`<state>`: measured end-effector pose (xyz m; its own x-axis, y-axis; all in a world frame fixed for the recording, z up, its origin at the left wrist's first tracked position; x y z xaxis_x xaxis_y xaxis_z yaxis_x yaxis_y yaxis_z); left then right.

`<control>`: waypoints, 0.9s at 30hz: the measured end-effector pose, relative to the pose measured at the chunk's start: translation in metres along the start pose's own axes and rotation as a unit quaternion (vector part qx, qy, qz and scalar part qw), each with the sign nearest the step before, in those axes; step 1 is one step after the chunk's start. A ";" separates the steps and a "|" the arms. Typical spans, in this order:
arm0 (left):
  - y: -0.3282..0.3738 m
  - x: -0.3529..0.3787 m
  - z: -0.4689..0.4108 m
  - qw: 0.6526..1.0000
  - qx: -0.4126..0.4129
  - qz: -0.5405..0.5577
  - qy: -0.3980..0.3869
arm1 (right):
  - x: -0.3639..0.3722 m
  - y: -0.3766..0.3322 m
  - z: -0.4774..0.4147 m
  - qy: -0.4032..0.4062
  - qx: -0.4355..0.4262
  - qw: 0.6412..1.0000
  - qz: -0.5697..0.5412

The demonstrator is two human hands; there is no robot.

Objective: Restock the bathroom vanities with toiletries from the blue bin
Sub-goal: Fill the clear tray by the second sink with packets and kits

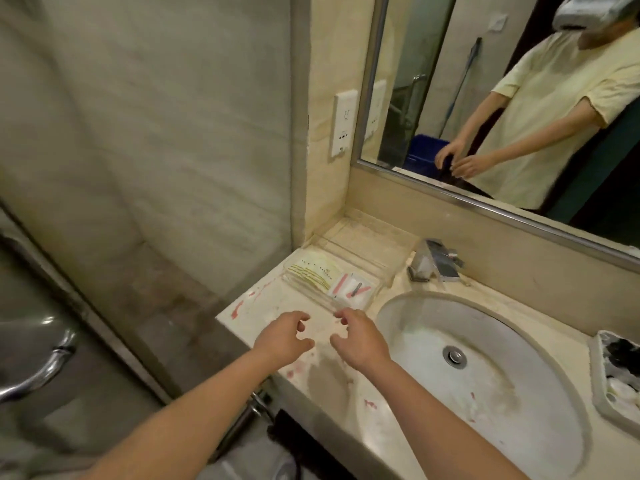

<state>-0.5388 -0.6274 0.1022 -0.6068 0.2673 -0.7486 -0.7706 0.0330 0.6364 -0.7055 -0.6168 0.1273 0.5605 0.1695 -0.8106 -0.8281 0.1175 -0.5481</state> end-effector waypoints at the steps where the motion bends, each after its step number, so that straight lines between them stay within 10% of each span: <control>1: -0.006 0.000 0.015 1.000 -0.012 0.003 0.007 | 0.005 -0.005 0.009 -0.008 -0.011 1.000 0.004; 27: -0.180 -0.053 0.356 0.924 -0.309 0.068 0.215 | 0.186 -0.209 0.192 -0.205 -0.349 0.907 0.115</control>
<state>-0.2982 -0.3043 0.0935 -0.6248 -0.1829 -0.7590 -0.5654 -0.5644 0.6015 -0.4276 -0.4219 0.1313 0.2076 0.4775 -0.8537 -0.6437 -0.5905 -0.4868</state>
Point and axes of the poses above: each hand's wrist, its own z-axis away from the middle knuckle, its own x-axis out of the palm, y = z × x, the point moved 6 cm from there along -z, towards the middle knuckle, and after that the axes turned 4 degrees about x, right-handed, at the moved point
